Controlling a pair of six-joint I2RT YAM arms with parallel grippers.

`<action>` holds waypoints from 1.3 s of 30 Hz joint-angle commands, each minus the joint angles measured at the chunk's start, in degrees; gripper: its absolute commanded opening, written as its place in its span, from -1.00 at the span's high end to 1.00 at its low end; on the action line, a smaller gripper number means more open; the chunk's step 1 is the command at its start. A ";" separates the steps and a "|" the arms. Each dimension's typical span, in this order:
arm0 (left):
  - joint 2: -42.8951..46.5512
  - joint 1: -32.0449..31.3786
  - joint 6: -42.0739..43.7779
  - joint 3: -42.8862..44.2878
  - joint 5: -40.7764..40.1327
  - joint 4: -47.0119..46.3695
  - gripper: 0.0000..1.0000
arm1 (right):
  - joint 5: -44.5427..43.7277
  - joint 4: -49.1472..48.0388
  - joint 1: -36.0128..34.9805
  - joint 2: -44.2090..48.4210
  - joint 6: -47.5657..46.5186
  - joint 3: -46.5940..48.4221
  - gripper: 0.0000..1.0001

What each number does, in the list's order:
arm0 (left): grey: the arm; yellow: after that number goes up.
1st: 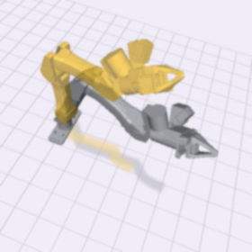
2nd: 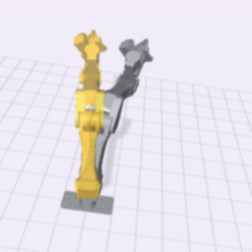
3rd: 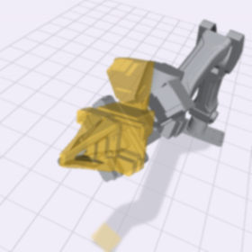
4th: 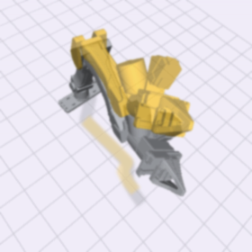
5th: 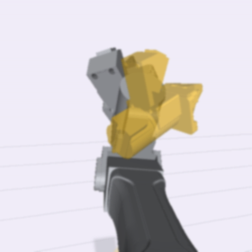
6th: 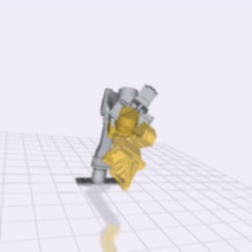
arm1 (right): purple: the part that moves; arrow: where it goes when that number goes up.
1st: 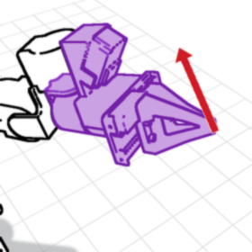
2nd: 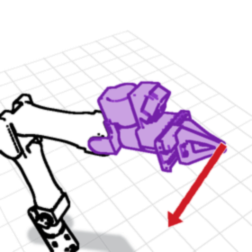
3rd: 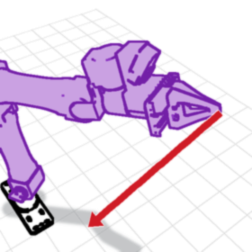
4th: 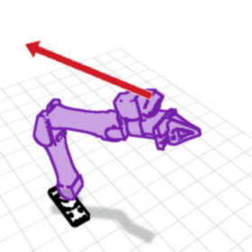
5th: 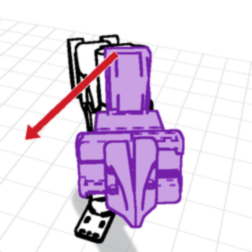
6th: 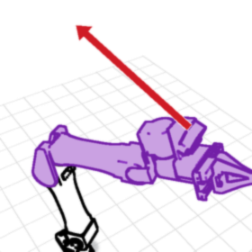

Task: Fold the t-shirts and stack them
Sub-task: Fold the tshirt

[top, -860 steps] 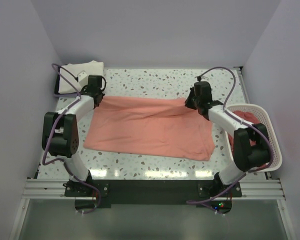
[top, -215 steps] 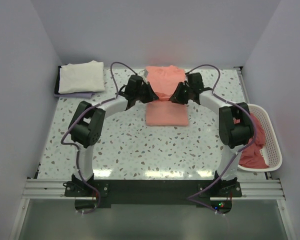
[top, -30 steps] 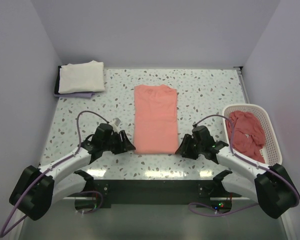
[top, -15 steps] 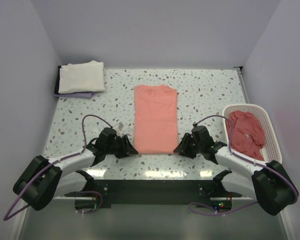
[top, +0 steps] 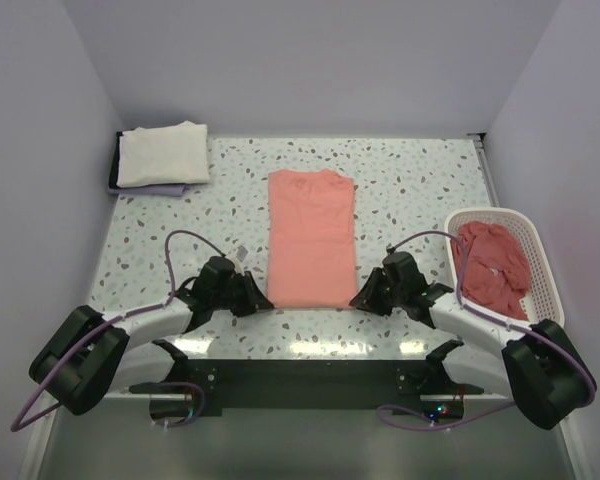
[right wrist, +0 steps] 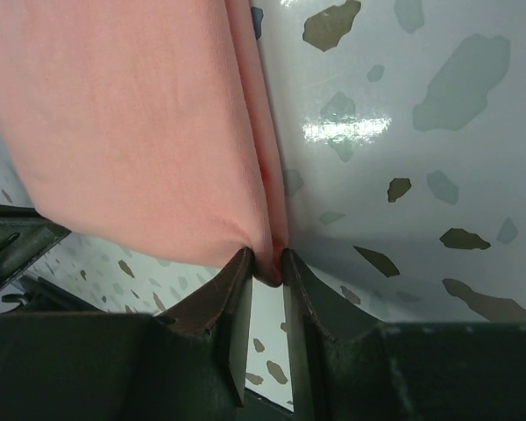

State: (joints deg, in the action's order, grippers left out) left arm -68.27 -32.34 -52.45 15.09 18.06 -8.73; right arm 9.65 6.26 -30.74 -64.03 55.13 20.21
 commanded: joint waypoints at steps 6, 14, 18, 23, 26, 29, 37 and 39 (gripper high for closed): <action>-0.46 -0.36 1.47 2.04 -2.16 -1.55 0.98 | -2.62 1.56 -0.28 2.42 0.15 -0.08 0.72; 1.12 -0.27 4.28 4.06 -2.15 3.18 1.00 | -3.06 4.10 -0.28 4.34 -0.55 0.71 0.99; 2.17 -0.27 8.05 6.70 -2.42 8.64 1.00 | -3.41 7.27 -0.28 7.33 -1.61 1.15 1.00; 3.75 -0.27 9.03 6.79 -0.93 14.35 1.00 | -0.61 9.03 -0.37 9.80 -2.14 -0.43 1.00; 5.16 -0.36 9.03 5.39 0.13 15.23 1.00 | 1.41 9.47 -0.37 10.68 -2.22 -1.83 1.00; 6.91 -0.36 8.85 4.60 1.35 15.93 1.00 | 2.47 11.13 -0.46 12.87 -2.22 -2.80 1.00; 11.57 -0.88 8.50 2.49 3.82 18.93 0.87 | 2.57 19.48 -0.64 19.21 -4.24 -2.80 1.00; 12.11 -0.89 7.80 2.57 3.91 18.84 0.64 | 2.83 19.40 -0.72 18.86 -4.25 -3.07 0.99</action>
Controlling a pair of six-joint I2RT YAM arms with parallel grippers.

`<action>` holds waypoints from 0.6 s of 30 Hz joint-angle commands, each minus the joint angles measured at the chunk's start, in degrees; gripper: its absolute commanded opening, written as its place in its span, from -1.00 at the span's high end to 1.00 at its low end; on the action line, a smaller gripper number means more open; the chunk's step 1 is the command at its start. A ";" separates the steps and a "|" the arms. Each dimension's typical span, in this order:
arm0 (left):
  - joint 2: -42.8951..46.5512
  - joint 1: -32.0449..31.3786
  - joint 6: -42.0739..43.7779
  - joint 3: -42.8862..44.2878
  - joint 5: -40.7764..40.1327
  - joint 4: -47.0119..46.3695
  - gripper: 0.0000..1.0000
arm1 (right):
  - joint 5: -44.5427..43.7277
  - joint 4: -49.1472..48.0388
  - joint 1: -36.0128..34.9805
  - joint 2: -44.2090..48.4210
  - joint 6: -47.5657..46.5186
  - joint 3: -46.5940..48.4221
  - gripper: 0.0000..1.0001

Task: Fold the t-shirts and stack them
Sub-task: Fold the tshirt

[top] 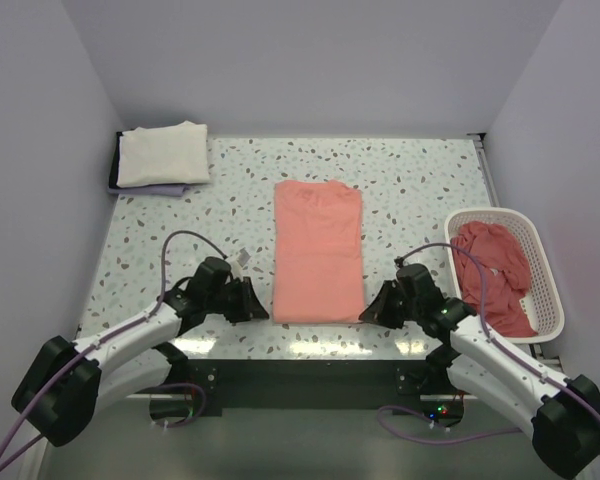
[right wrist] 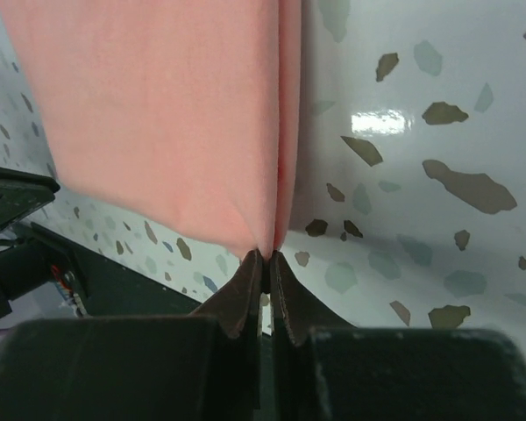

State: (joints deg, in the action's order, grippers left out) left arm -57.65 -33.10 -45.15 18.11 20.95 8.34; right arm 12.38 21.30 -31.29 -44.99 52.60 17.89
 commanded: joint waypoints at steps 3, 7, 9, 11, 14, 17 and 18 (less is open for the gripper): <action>2.71 -0.12 -0.29 0.17 0.41 2.03 0.36 | 0.27 4.28 -0.09 0.08 -1.45 -0.58 0.92; 4.47 -0.12 -2.14 -1.49 0.84 -0.77 0.03 | -0.34 4.98 -0.18 0.61 -1.36 0.13 0.66; 3.86 -0.12 -2.93 -2.02 1.11 -3.05 -0.03 | -0.43 5.24 -0.09 0.61 -1.36 0.30 0.38; 1.93 -0.12 -4.15 -3.07 2.51 -6.47 -0.04 | -0.52 5.24 -0.18 0.69 -1.27 0.30 0.24; -0.18 -0.12 -5.48 -4.65 3.57 -10.44 -0.05 | -0.87 5.15 -0.09 0.52 -1.09 0.30 0.15; -1.32 -0.30 -6.88 -5.80 3.66 -14.13 -0.05 | -1.48 4.98 -0.18 0.43 -0.66 0.04 0.07; -1.50 -0.47 -7.15 -6.06 3.66 -14.75 -0.05 | -1.66 4.63 -0.18 0.43 -0.48 -0.13 0.06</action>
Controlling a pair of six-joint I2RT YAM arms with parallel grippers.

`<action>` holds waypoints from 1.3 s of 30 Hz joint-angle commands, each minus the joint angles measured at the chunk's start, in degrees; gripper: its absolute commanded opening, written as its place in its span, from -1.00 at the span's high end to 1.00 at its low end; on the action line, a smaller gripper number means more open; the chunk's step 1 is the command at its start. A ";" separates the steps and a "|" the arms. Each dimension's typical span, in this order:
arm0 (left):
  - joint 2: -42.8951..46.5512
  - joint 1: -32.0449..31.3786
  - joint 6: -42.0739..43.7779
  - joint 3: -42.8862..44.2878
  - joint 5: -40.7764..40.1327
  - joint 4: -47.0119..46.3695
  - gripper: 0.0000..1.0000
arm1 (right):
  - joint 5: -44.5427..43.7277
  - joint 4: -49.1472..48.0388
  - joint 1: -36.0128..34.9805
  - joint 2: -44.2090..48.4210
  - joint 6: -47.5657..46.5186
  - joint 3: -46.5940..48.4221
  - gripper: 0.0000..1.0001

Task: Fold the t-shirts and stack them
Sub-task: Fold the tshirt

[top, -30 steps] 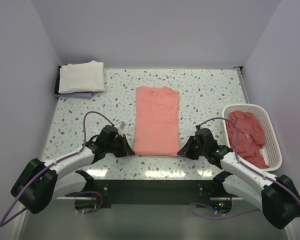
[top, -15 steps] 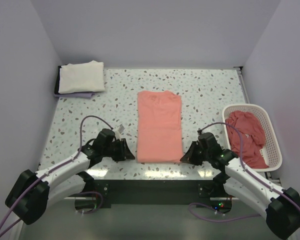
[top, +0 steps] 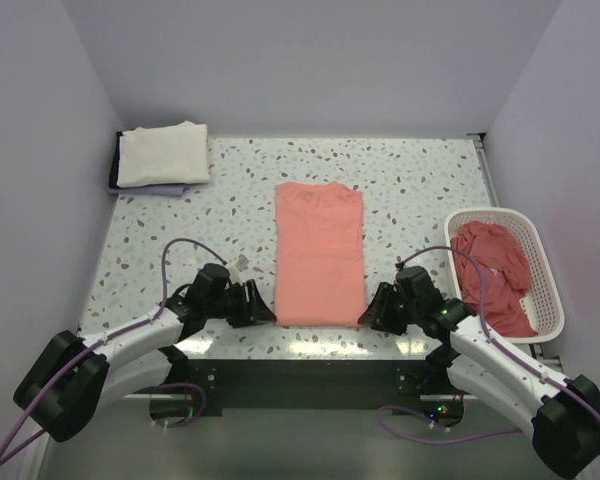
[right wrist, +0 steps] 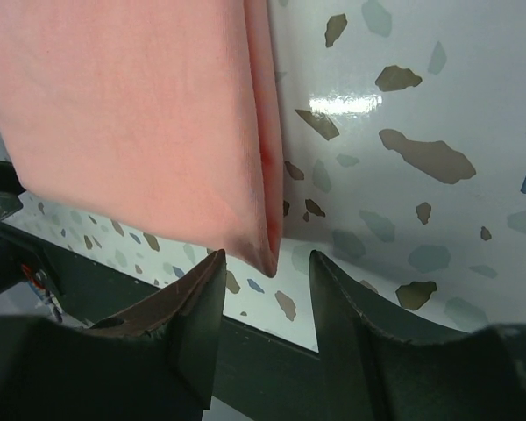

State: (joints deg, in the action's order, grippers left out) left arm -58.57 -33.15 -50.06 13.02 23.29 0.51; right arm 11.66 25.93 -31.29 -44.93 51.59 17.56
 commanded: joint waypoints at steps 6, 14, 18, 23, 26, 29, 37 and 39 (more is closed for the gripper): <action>-2.08 -1.57 -4.07 -2.64 0.88 -10.00 -0.04 | -0.85 -2.46 -0.18 0.10 1.58 -0.60 0.01; -5.15 -5.43 -6.53 -3.35 -1.67 -12.20 0.04 | -0.41 -5.36 -0.18 -1.30 2.81 -1.56 0.05; -6.82 -6.67 -7.68 -3.61 -2.81 -13.34 0.11 | -0.50 -6.07 -0.09 -1.48 3.08 -2.27 0.09; -7.96 -7.63 -8.91 -3.88 -3.69 -15.45 0.20 | -0.32 -7.47 -0.18 -1.39 4.13 -3.41 0.12; -8.67 -7.99 -9.52 -3.70 -4.04 -16.42 0.32 | -0.50 -8.79 -0.18 -2.00 4.48 -3.94 0.14; -9.11 -8.16 -9.53 -3.17 -4.48 -16.69 0.48 | -1.20 -9.58 -0.18 -2.27 4.74 -3.94 0.20; -9.64 -8.25 -7.60 0.16 -4.04 -14.15 0.79 | -1.55 -8.98 -0.18 -1.66 5.10 -2.98 0.77; -9.20 -8.25 -6.19 2.18 -4.22 -12.30 0.88 | -1.73 -7.14 -0.18 -0.78 4.22 -1.48 0.90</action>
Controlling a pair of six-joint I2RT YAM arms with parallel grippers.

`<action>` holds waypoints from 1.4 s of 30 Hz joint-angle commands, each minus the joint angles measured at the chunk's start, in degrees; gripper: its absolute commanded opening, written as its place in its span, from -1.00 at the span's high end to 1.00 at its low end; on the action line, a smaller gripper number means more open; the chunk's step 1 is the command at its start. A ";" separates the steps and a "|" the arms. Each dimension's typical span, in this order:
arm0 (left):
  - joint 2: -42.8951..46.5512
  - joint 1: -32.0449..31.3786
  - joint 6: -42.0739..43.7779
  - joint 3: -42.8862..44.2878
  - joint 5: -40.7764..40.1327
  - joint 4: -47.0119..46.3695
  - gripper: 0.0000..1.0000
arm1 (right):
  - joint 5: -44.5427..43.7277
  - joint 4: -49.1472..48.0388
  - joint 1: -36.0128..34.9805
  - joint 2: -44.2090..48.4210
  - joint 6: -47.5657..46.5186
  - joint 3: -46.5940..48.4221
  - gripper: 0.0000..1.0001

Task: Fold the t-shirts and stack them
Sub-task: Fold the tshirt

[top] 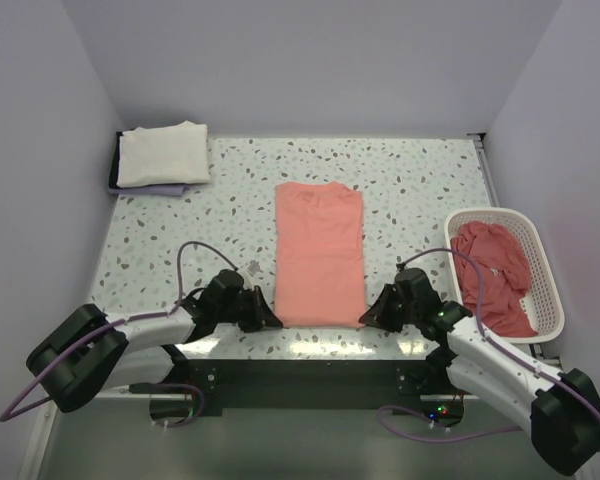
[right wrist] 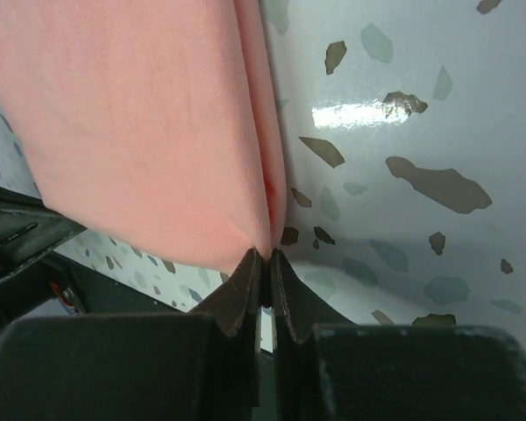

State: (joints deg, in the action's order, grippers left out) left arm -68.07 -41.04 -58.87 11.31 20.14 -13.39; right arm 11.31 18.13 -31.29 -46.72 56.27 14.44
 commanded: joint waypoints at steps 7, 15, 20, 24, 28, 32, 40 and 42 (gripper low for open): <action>1.72 -0.19 4.73 10.65 -1.68 7.05 1.00 | -4.01 5.51 0.00 2.16 -3.36 7.70 0.96; -0.39 4.02 7.37 19.61 -0.20 9.96 1.00 | -7.79 5.95 0.26 -3.19 -5.73 18.60 0.96; -3.54 9.12 7.89 24.27 2.53 9.26 1.00 | -9.29 3.85 1.66 -10.21 -6.52 26.23 0.97; -7.24 11.06 7.81 30.42 3.59 8.73 1.00 | -8.06 2.09 4.74 -15.58 -7.23 31.70 0.98; -11.98 12.91 7.11 35.53 3.76 7.42 1.00 | -5.43 -0.02 10.27 -22.17 -7.75 37.23 0.98; -19.79 16.24 5.96 40.71 4.90 4.95 1.00 | -4.11 -0.90 14.93 -30.87 -9.94 46.35 0.99; -33.87 22.22 3.95 56.53 8.33 1.53 1.00 | 1.08 -3.01 18.54 -52.91 -10.83 63.77 0.99; -38.00 24.07 3.42 60.39 9.30 0.56 1.00 | 2.31 -3.54 18.98 -57.58 -10.92 70.18 0.99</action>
State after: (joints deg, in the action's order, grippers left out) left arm -102.80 -19.18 -54.04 65.78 26.48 -7.81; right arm 10.13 17.72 -12.99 -99.35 46.50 77.38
